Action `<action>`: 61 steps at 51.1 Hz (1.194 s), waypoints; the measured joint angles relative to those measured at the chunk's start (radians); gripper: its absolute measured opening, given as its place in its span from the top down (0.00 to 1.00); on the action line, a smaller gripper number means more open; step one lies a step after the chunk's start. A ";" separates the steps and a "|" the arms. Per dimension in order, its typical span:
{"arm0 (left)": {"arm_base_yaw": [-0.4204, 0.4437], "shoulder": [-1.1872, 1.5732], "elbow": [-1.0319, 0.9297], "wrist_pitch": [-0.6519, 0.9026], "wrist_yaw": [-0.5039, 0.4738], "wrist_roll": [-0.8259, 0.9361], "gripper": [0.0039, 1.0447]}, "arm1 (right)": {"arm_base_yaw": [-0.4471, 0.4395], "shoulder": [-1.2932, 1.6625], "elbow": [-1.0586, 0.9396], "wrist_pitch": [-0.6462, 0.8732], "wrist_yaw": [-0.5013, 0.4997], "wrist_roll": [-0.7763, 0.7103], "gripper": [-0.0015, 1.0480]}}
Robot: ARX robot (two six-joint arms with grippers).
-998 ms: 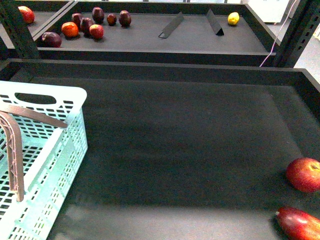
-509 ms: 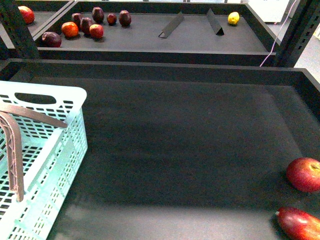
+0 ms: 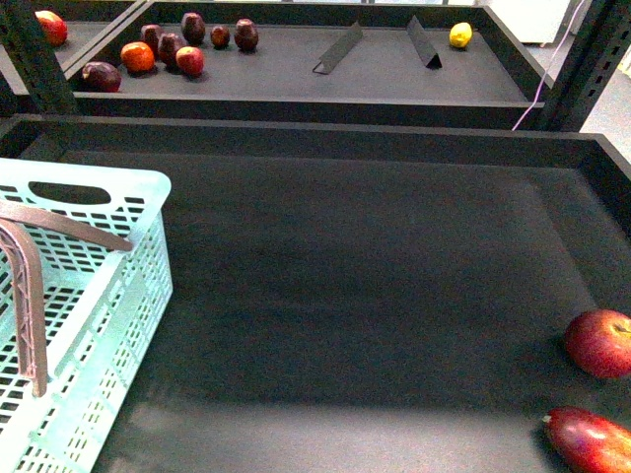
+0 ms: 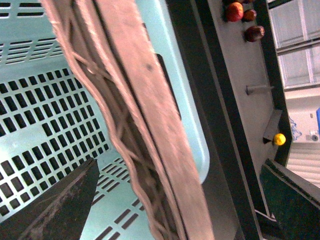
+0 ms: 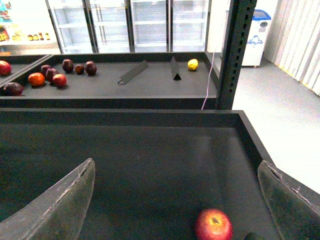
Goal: Pick apple with right arm and hold basket with left
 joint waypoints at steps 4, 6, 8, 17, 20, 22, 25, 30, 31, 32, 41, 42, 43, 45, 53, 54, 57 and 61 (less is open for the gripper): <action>0.008 0.062 0.032 0.001 -0.002 -0.024 0.06 | 0.000 0.000 0.000 0.000 0.000 0.000 0.08; 0.012 0.100 0.053 0.008 -0.003 -0.044 0.06 | 0.000 0.000 0.000 0.000 0.000 0.000 0.08; 0.013 0.124 0.071 0.010 -0.003 -0.057 0.06 | 0.000 0.000 0.000 0.000 0.000 0.000 0.08; 0.006 0.199 0.151 0.014 -0.010 -0.124 0.06 | 0.000 0.000 0.000 0.000 0.000 0.000 0.08; -0.002 0.209 0.171 0.013 -0.016 -0.140 0.06 | 0.000 0.000 0.000 0.000 0.001 0.000 0.08; -0.008 0.212 0.180 0.010 -0.019 -0.146 0.06 | 0.000 0.000 0.000 0.000 0.000 0.000 0.08; -0.012 0.215 0.187 0.003 -0.024 -0.150 0.06 | 0.000 0.000 0.000 0.000 0.000 0.000 0.08; -0.017 0.217 0.193 -0.002 -0.029 -0.164 0.06 | 0.000 0.000 0.000 0.000 0.000 0.000 0.08; -0.018 0.219 0.193 -0.002 -0.031 -0.167 0.06 | 0.000 0.000 0.000 0.000 0.000 0.000 0.08; -0.018 0.220 0.193 -0.002 -0.032 -0.169 0.06 | 0.000 0.000 0.000 0.000 0.000 0.000 0.08; -0.027 0.227 0.205 -0.008 -0.035 -0.205 0.06 | 0.000 0.000 0.000 0.000 0.000 0.000 0.08; -0.027 0.227 0.206 -0.008 -0.035 -0.206 0.06 | 0.000 0.000 0.000 0.000 0.000 0.000 0.08; -0.029 0.227 0.206 -0.008 -0.036 -0.209 0.06 | 0.000 0.000 0.000 0.000 0.000 0.000 0.08; -0.031 0.227 0.206 -0.008 -0.035 -0.211 0.06 | 0.000 0.000 0.000 0.000 0.000 0.000 0.08; -0.037 0.226 0.206 -0.008 -0.037 -0.225 0.06 | 0.000 0.000 0.000 0.000 0.000 0.000 0.08; -0.037 0.226 0.205 -0.008 -0.039 -0.225 0.06 | 0.000 0.000 0.000 0.000 0.000 0.000 0.08; -0.037 0.220 0.197 -0.008 -0.039 -0.229 0.06 | 0.000 0.000 0.000 0.000 0.000 0.000 0.08; -0.037 0.209 0.184 -0.012 -0.039 -0.236 0.19 | 0.000 0.000 0.000 0.000 0.000 0.000 0.08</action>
